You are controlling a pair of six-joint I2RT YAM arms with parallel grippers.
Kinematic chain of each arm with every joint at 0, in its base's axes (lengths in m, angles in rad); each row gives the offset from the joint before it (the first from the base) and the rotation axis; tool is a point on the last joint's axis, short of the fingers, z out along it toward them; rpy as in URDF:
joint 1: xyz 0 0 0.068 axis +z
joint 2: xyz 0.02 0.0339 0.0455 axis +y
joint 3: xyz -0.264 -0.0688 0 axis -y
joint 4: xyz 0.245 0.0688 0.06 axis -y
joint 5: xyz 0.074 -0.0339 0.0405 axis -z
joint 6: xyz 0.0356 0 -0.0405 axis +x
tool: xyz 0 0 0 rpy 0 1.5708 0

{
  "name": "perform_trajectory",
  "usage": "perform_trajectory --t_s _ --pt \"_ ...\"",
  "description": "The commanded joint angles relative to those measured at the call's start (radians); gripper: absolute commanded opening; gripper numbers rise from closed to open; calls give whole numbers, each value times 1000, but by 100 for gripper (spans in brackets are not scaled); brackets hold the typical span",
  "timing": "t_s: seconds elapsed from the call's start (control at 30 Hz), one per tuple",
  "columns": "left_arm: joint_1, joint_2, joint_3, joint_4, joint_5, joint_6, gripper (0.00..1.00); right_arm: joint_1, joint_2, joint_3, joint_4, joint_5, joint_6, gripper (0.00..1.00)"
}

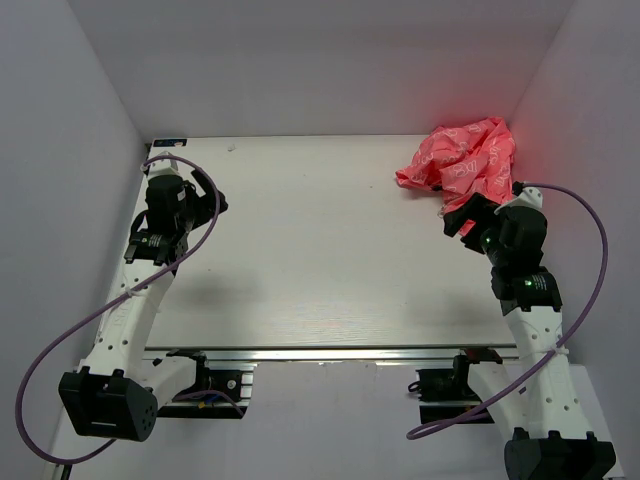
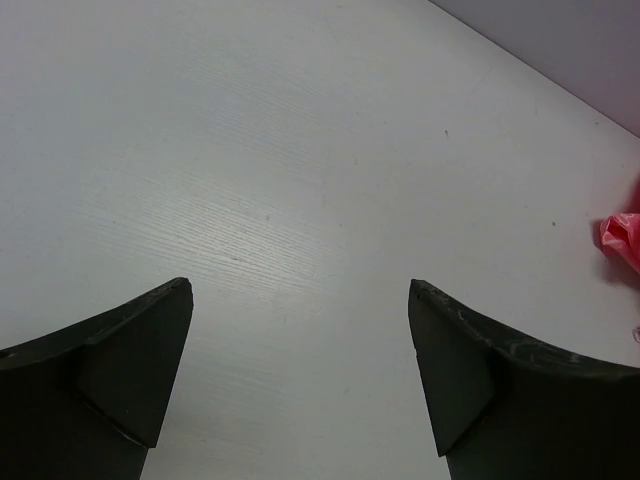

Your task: Zip up the jacket

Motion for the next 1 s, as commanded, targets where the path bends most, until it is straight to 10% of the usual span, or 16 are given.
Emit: perform_trajectory --t_s 0.0,0.5,0.97 --pt "5 -15 9 -1 14 9 98 -3 -11 -5 46 -10 -11 89" --pt "5 -1 26 -2 -3 0 98 -3 253 202 -26 35 -11 90" --pt "5 106 87 61 -2 -23 98 -69 1178 1301 -423 246 -18 89"
